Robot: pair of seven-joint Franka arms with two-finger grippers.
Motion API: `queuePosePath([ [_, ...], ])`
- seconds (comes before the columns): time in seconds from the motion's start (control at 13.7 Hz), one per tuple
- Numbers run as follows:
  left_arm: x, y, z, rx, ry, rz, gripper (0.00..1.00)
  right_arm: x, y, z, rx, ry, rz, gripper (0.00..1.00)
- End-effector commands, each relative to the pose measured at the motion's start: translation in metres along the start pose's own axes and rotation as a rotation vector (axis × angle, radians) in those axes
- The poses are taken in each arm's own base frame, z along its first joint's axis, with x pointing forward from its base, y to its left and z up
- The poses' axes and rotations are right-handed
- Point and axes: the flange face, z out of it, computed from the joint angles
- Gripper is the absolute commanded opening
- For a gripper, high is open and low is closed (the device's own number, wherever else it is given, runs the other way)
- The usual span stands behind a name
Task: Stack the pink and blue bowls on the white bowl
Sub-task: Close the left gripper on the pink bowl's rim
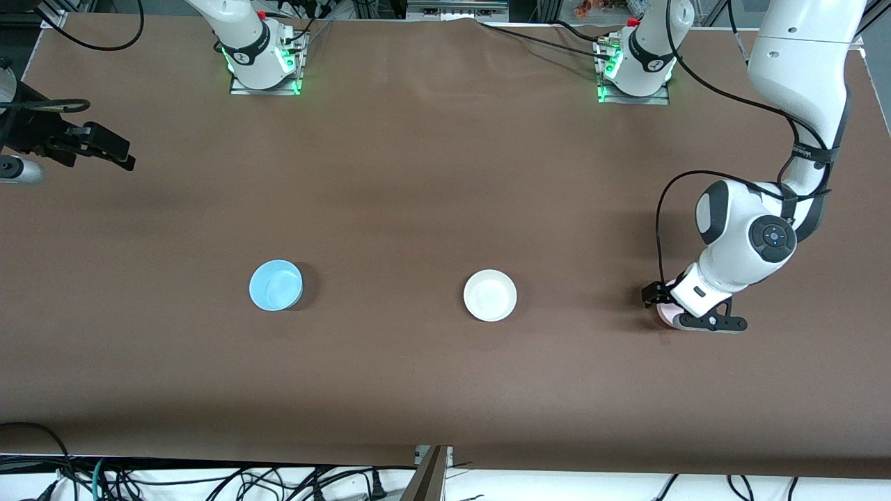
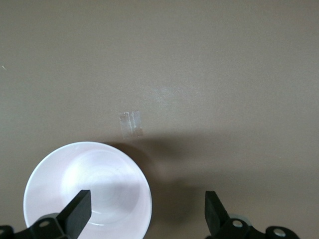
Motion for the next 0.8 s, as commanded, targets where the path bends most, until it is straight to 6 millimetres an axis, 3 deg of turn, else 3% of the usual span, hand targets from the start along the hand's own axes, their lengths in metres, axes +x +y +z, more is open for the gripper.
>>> queuePosePath([
  [0.0,-0.007,-0.003,0.012,0.009,0.023,0.029,1.0,-0.004,0.0,-0.007,0.018,0.02,-0.001,1.0],
  [0.73,-0.01,-0.004,0.028,0.006,0.024,0.028,0.99,-0.004,0.004,-0.007,0.02,0.018,0.019,1.0],
])
